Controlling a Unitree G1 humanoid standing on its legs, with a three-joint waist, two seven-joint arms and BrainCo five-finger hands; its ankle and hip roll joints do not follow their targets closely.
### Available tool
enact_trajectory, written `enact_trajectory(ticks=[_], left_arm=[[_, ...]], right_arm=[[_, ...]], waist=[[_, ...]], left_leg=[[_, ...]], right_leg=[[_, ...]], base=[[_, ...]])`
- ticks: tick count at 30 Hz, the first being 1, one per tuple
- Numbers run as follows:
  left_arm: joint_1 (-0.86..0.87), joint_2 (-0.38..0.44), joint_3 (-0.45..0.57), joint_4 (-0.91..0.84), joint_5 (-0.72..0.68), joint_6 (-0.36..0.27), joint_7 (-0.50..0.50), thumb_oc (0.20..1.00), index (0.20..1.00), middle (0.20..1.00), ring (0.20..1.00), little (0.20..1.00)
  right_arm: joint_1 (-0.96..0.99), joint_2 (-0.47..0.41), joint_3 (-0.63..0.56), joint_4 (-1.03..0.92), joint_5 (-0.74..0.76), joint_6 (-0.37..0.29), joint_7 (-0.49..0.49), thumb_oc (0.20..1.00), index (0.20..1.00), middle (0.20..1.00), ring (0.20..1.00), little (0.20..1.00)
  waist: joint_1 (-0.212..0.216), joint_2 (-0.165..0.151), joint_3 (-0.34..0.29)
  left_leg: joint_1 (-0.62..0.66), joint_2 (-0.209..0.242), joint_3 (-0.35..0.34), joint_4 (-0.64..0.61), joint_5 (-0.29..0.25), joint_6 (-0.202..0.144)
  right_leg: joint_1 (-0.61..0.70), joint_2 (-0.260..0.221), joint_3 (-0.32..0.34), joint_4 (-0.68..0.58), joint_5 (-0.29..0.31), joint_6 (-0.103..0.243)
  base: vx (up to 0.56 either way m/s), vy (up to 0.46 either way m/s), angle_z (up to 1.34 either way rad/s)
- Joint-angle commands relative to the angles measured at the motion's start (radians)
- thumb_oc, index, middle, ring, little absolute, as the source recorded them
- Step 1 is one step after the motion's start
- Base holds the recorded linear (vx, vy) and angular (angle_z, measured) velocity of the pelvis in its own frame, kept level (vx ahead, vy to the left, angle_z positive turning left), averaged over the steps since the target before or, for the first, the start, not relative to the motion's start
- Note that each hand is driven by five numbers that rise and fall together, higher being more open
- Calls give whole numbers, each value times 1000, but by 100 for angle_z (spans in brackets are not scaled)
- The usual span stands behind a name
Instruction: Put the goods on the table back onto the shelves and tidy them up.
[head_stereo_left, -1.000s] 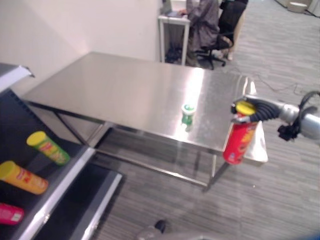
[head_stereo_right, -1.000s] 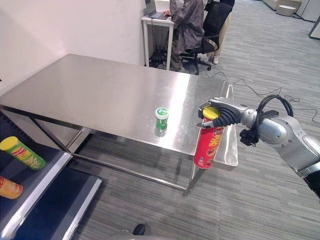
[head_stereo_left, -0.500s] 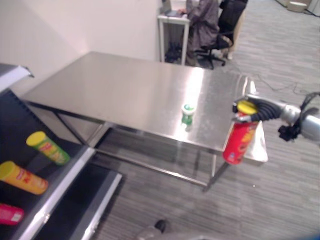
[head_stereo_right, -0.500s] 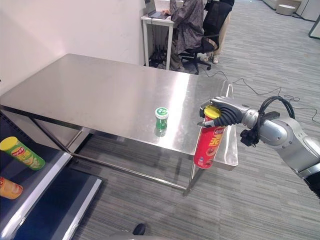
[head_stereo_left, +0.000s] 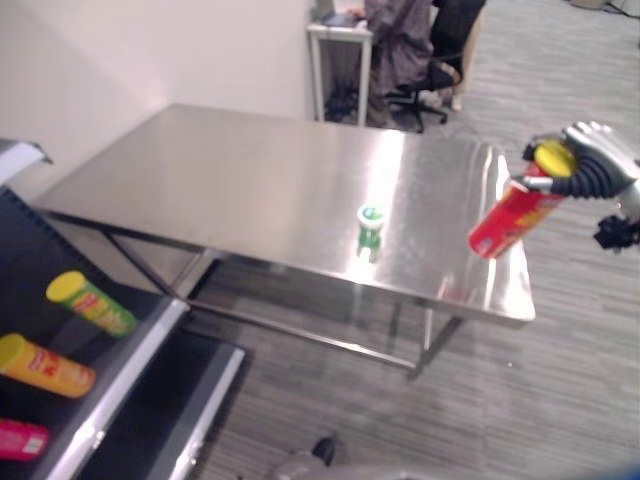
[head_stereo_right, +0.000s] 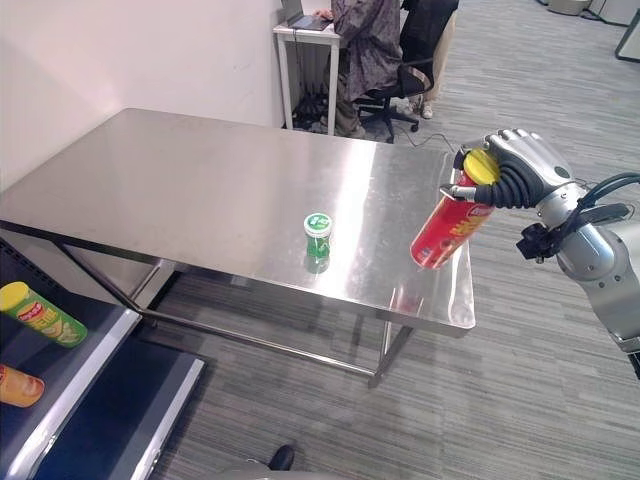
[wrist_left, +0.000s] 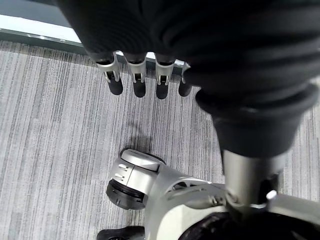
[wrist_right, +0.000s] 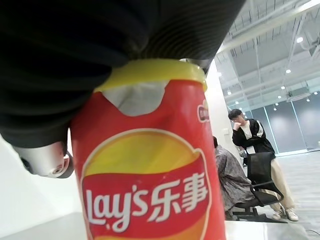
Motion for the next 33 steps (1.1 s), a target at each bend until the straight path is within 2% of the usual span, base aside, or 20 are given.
enact_trajectory(ticks=[1,7,9,12,13,14,15,16,17,18,19,20,21,22,24,26,28,31,33], left_arm=[[-70,14,-39,55,43,-12,8,1000,1000,1000,1000,1000],[-69,9,-52,71,59,-6,7,1000,1000,1000,1000,1000],[-82,26,-58,72,57,-2,9,1000,1000,1000,1000,1000],[-97,33,-60,72,56,1,14,1000,1000,1000,1000,1000],[-105,41,-67,67,52,1,18,1000,1000,1000,1000,1000],[-105,41,-66,67,52,1,18,1000,1000,1000,1000,1000],[-112,51,-62,56,40,1,24,1000,1000,1000,1000,1000],[-116,53,-65,51,37,0,25,1000,1000,1000,1000,1000],[-125,53,-79,43,35,-3,24,1000,1000,1000,1000,1000],[-126,54,-81,43,35,-3,24,1000,1000,1000,1000,1000],[-131,51,-89,42,36,-5,22,1000,1000,1000,1000,1000],[-139,57,-99,36,39,-6,22,1000,1000,1000,1000,1000],[-155,62,-123,35,40,-11,31,1000,1000,1000,1000,1000],[-156,60,-122,35,40,-11,31,1000,1000,1000,1000,1000],[-159,42,-127,46,29,-10,35,1000,1000,1000,1000,1000],[-160,27,-119,59,4,-11,35,1000,1000,1000,1000,1000],[-172,8,-113,73,-7,-7,43,1000,1000,1000,1000,1000],[-163,-10,-98,83,-3,1,47,1000,1000,1000,1000,1000],[-143,-14,-62,91,-21,4,47,1000,1000,1000,1000,1000]], right_arm=[[-100,10,-41,-49,-26,11,-95,200,200,200,200,200],[-217,55,9,-100,-22,1,-124,200,200,200,200,200],[-331,60,53,-127,-22,-4,-140,200,200,200,200,200],[-409,45,99,-127,-18,0,-142,200,200,200,200,200],[-418,25,101,-136,-4,3,-141,200,200,200,200,200],[-419,25,101,-136,-4,3,-141,200,200,200,200,200],[-416,13,96,-146,4,6,-138,200,200,200,200,200],[-412,1,89,-152,12,4,-133,200,200,200,200,200],[-369,-31,38,-179,35,-2,-132,200,200,200,200,200],[-361,-32,30,-182,35,-2,-131,200,200,200,200,200],[-353,-47,12,-187,39,-3,-135,200,200,200,200,200],[-319,-70,-38,-200,46,-6,-132,200,200,200,200,200],[-356,-97,-45,-219,94,-33,-155,200,200,200,200,200],[-362,-99,-40,-217,95,-34,-155,200,200,200,200,200],[-434,-83,12,-224,163,-63,-150,200,200,200,200,200],[-478,-76,48,-240,209,-79,-138,200,200,200,200,200],[-527,-73,83,-252,225,-83,-141,200,200,200,200,200],[-494,-74,77,-262,239,-71,-135,200,200,200,200,200],[-450,-74,61,-263,236,-68,-133,200,200,200,200,200]], waist=[[40,-58,-37],[60,-57,-37],[75,-42,-11],[67,-31,7],[50,-26,11],[50,-26,10],[46,-19,9],[43,-20,5],[25,-33,0],[24,-33,0],[21,-39,-7],[17,-51,-9],[23,-78,-8],[20,-74,-9],[24,-72,-13],[29,-71,-4],[25,-68,13],[11,-80,29],[12,-82,30]], left_leg=[[69,-46,14,0,-128,53],[67,-51,21,0,-129,62],[65,-42,39,0,-121,73],[58,-42,33,0,-105,75],[49,-47,6,0,-87,71],[48,-47,6,0,-87,71],[39,-42,-33,0,-68,57],[34,-43,-56,0,-60,48],[25,-55,-110,0,-50,30],[22,-55,-113,0,-45,30],[6,-60,-131,2,-37,17],[-10,-70,-158,7,-25,7],[-54,-74,-169,9,-7,-24],[-58,-73,-172,7,0,-26],[-104,-61,-181,0,31,-39],[-154,-46,-189,0,65,-64],[-210,-50,-174,0,61,-75],[-208,-58,-42,6,27,-43],[-169,-43,15,33,14,-30]], right_leg=[[-34,-30,3,7,3,21],[-35,-37,1,10,10,26],[-100,-42,-7,123,13,37],[-160,-35,28,223,-1,51],[-197,-34,109,297,-5,72],[-199,-34,110,299,-6,72],[-208,-48,180,350,-9,75],[-197,-51,218,358,-9,72],[-144,-52,277,357,-38,70],[-145,-53,275,353,-32,72],[-119,-41,310,326,-66,67],[-98,-25,329,296,-117,45],[-76,-7,331,188,-123,30],[-77,-6,329,181,-115,32],[-47,2,301,87,-103,23],[-38,25,289,54,-102,2],[-46,40,273,45,-88,-8],[-52,42,269,42,-67,-17],[-65,18,231,31,-37,-24]], base=[[0,0,0],[-12,16,-3],[-128,11,-8],[-104,-14,-23],[-60,-35,-4],[-92,-143,18],[-29,-170,36],[-30,-333,101],[-7,-220,119],[-49,-227,141],[-80,-138,135],[-216,-405,145],[-196,-328,122],[-239,-379,92],[-202,-284,69],[-260,-326,64],[-316,-228,57],[-243,-139,74],[-210,-31,72]])
